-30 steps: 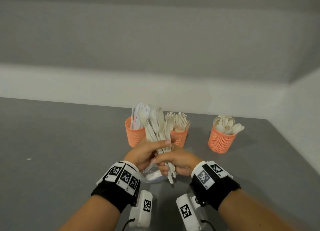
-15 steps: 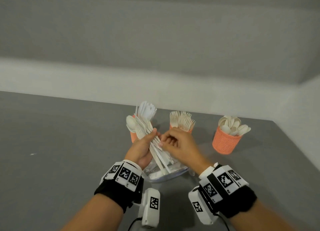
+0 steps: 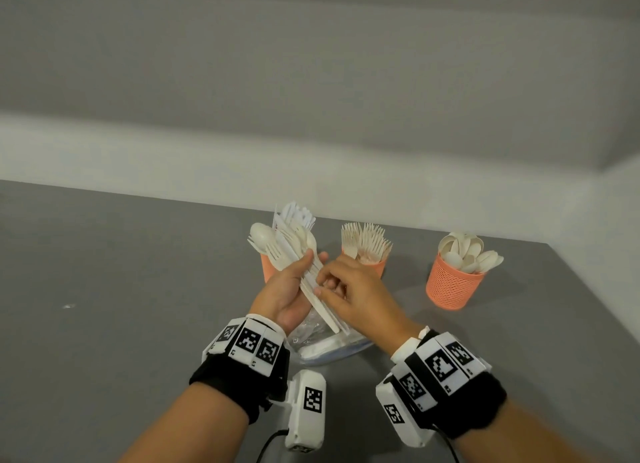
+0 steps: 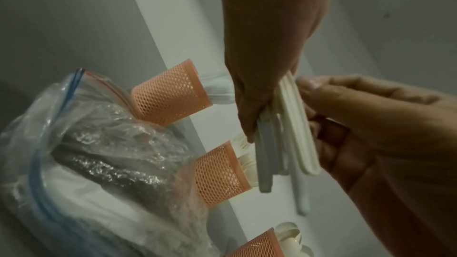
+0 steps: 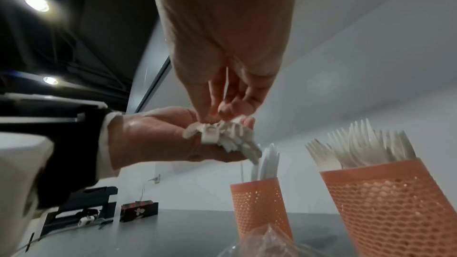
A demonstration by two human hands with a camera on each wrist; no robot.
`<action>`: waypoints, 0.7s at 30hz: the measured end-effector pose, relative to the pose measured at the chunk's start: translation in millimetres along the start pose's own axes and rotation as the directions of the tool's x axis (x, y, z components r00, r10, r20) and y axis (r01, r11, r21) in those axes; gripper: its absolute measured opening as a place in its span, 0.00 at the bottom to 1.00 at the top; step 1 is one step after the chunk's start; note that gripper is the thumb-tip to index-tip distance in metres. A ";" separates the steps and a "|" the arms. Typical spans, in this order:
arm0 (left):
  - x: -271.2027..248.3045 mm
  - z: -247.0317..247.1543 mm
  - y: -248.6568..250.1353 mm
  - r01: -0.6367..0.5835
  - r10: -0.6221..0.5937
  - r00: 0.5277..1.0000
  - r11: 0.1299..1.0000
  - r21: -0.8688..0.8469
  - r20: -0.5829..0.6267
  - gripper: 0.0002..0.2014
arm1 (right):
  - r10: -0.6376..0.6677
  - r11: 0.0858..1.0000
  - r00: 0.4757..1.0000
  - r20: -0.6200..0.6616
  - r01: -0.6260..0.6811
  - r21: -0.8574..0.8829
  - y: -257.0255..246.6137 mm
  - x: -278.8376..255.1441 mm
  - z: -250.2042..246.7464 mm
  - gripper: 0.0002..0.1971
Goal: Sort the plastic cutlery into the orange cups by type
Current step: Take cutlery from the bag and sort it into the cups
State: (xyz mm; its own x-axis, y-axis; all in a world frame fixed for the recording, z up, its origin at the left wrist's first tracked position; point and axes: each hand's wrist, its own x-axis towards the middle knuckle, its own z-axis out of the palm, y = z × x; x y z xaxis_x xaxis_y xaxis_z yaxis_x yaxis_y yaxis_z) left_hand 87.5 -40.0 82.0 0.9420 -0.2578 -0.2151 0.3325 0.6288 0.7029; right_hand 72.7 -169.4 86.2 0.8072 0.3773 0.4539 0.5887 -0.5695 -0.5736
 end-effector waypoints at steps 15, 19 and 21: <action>5.2 5.4 -11.3 -0.102 0.093 0.985 0.993 0.056 0.147 0.12 | 0.232 0.958 0.954 0.188 -0.191 -0.212 -12.2 11.7 -10.4 0.09; 7.9 5.1 -14.0 -0.090 0.081 0.985 0.995 0.049 0.150 0.17 | 0.312 0.949 0.910 0.273 -0.314 -0.038 -9.2 14.6 -21.5 0.15; 5.0 4.1 -12.4 -0.083 0.073 0.987 0.995 0.064 0.140 0.16 | 0.394 0.854 0.869 0.300 -0.466 0.229 -7.9 15.6 -27.0 0.11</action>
State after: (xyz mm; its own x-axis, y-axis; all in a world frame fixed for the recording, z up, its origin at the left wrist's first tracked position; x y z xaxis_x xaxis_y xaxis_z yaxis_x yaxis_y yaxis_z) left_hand 87.8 -52.1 75.0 0.9480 -0.3113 -0.0662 0.2501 0.5998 0.7601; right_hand 79.5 -178.8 116.2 0.9459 0.3225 -0.0360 0.1362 -0.4952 -0.8580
